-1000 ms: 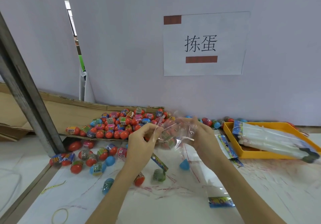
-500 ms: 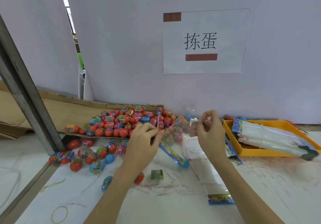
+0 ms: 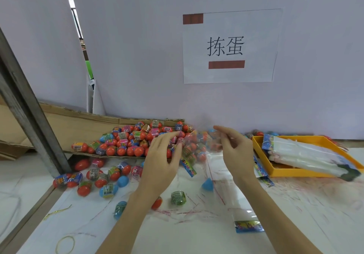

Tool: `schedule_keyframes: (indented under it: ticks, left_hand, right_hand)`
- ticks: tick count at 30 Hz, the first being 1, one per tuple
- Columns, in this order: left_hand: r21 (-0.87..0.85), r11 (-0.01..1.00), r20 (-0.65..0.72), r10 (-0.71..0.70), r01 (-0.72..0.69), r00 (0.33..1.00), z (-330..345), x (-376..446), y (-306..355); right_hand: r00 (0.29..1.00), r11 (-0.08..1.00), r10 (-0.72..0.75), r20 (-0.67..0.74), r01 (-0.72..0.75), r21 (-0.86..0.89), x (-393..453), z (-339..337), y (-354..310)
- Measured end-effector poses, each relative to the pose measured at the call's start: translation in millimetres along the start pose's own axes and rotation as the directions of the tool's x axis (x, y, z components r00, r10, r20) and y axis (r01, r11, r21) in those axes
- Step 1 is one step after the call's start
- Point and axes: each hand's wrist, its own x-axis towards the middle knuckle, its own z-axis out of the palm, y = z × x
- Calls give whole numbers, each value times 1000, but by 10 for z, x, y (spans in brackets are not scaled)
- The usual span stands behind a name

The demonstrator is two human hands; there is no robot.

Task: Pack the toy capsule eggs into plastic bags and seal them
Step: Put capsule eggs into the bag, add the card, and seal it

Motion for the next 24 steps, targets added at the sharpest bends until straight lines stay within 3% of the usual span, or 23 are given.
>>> schedule_keyframes:
  ticks: [4,7,10,12,14,16,18,21,24]
  left_hand:
    - [-132,968,140,-195,214,971,10,4,50]
    - [-277,945,75,-161,176,984,-38,25,47]
    - [-279,952,-23,-140,128,990,-81,58,-8]
    - [-243,963,-32,-126,115,991,-94,60,-28]
    - [-150,986,-51,-86,77,995,-92,52,-23]
    - [-56,998,-71,-20,16,997,-78,37,-23]
    - [12,998,-86,66,-65,994,-63,32,-36]
    - [49,990,-82,134,-131,987,-61,51,-38]
    - [16,987,-80,158,-157,984,-75,47,-3]
  right_hand:
    - [987,987,-68,143,45,157,-53,2,-169]
    - [978,975,-67,200,22,222,-56,-10,-230]
    - [977,979,-89,192,51,196,-46,-27,-220]
    - [968,987,-143,208,124,104,-58,-16,-196]
    - [951,956,-235,203,264,-128,-64,8,-131]
    - [907,823,-377,187,421,-380,-77,41,-70]
    - [881,743,-454,134,457,-488,-68,75,-23]
    - [918,824,-390,73,383,-418,-54,80,-27]
    - [947,930,-288,144,312,-196,-44,62,-59]
